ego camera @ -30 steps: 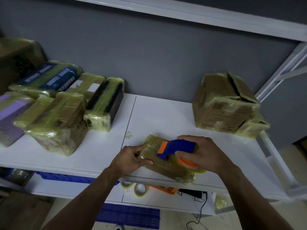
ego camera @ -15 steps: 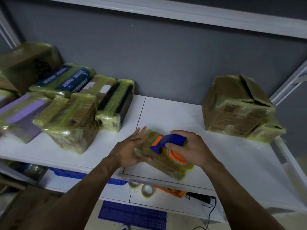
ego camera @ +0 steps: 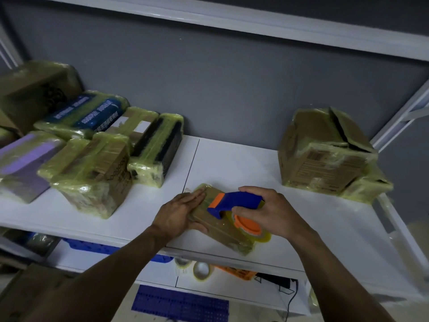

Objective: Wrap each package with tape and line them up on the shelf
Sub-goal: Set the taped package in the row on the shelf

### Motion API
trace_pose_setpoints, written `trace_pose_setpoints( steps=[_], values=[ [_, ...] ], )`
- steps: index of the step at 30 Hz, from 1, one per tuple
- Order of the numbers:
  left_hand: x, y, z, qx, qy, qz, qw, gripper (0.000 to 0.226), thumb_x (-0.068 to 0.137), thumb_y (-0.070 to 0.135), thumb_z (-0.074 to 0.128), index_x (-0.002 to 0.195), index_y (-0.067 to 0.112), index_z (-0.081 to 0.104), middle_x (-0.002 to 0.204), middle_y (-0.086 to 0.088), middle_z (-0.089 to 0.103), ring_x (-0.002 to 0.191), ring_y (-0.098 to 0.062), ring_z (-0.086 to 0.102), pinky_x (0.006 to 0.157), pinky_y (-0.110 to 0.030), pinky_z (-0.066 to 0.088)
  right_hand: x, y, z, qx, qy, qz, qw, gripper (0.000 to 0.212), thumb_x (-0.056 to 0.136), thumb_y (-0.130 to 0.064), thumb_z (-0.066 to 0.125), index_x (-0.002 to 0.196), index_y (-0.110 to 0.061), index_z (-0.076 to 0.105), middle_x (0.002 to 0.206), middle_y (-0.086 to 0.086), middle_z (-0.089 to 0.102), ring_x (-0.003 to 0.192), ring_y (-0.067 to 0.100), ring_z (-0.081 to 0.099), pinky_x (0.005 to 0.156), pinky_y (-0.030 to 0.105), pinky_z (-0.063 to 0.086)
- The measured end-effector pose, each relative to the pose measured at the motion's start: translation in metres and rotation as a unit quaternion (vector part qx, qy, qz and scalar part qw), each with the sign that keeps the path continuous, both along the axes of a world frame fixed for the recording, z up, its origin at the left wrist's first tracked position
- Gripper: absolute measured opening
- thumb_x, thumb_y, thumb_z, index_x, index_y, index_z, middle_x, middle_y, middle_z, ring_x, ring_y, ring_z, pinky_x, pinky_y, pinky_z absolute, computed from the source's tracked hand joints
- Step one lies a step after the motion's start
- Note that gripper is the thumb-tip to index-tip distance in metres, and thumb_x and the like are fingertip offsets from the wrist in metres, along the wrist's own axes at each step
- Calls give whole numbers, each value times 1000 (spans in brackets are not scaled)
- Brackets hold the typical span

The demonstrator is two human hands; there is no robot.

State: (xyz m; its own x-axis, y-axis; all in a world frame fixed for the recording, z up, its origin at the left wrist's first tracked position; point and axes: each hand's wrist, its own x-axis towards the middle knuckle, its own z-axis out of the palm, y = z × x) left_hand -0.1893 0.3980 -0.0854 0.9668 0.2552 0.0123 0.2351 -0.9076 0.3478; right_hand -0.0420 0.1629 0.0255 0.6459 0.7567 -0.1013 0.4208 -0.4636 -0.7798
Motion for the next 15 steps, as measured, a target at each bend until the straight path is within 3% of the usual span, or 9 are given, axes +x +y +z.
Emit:
trace_pose_setpoints(
  steps=[4, 7, 10, 13, 15],
  values=[
    [1, 2, 2, 10, 7, -3, 1000, 118, 57, 93, 48, 159, 41, 23, 155, 39, -1, 139, -12, 39, 109, -32, 41, 1, -8, 0, 4, -8, -6, 1000, 52, 67, -63, 82, 116, -57, 65, 103, -33, 68, 99, -16, 61, 70, 2, 47],
    [3, 5, 0, 41, -25, -19, 999, 113, 61, 90, 49, 158, 35, 30, 156, 32, 7, 135, -25, 49, 117, -36, 32, 6, -17, 2, -4, -21, -9, 1000, 58, 69, -63, 82, 123, -53, 64, 104, -35, 66, 100, -17, 59, 69, 2, 48],
    [4, 6, -2, 55, -25, -31, 998, 113, 63, 91, 44, 158, 32, 31, 158, 26, 11, 140, -26, 46, 121, -35, 8, 8, -22, 5, -20, -24, -7, 999, 49, 72, -62, 83, 116, -59, 62, 103, -39, 65, 100, -18, 58, 67, 2, 47],
    [6, 7, -3, 67, -3, -36, 997, 114, 64, 93, 39, 160, 32, 25, 162, 23, 9, 145, -21, 40, 123, -33, 2, 7, -18, 5, -26, -31, 1, 999, 35, 72, -59, 82, 97, -69, 60, 99, -45, 61, 97, -19, 57, 66, 1, 47],
    [7, 6, -2, 95, 8, -34, 995, 118, 63, 97, 30, 161, 32, 20, 165, 20, 10, 149, -21, 33, 125, -35, 1, 9, -14, 3, -31, -30, 1, 999, 34, 74, -54, 83, 98, -64, 61, 96, -43, 63, 95, -20, 57, 67, 2, 46]
  ],
)
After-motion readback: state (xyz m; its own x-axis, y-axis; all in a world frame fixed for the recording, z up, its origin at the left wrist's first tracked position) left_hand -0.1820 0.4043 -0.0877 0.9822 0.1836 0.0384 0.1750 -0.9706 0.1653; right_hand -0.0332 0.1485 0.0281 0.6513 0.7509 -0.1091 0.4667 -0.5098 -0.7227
